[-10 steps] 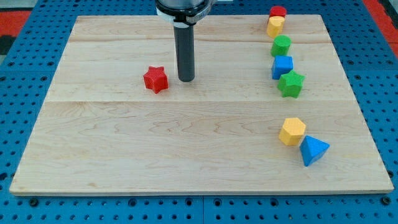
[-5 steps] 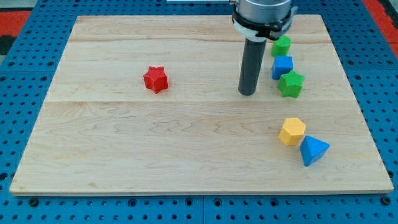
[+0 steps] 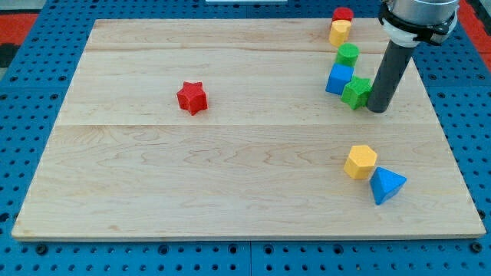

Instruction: Push the green star along with blue cube towards top center

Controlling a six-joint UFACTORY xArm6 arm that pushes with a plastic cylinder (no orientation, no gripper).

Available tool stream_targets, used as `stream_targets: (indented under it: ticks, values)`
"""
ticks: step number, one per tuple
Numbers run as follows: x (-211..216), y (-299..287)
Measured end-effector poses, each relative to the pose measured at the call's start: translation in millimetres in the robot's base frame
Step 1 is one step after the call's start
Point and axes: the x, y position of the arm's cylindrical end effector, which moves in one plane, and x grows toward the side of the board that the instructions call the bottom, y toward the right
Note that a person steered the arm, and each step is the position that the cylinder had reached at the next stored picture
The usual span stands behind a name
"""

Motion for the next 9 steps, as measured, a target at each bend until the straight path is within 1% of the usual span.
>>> stream_targets:
  ticks: [1,2,3,4,5,6,7,9]
  values:
    - [-18,13]
    - [-20,-11]
    - [-41,-14]
    - [-52,16]
    - [-77,14]
    - [-41,-21]
    - [-17,-47]
    - [-38,11]
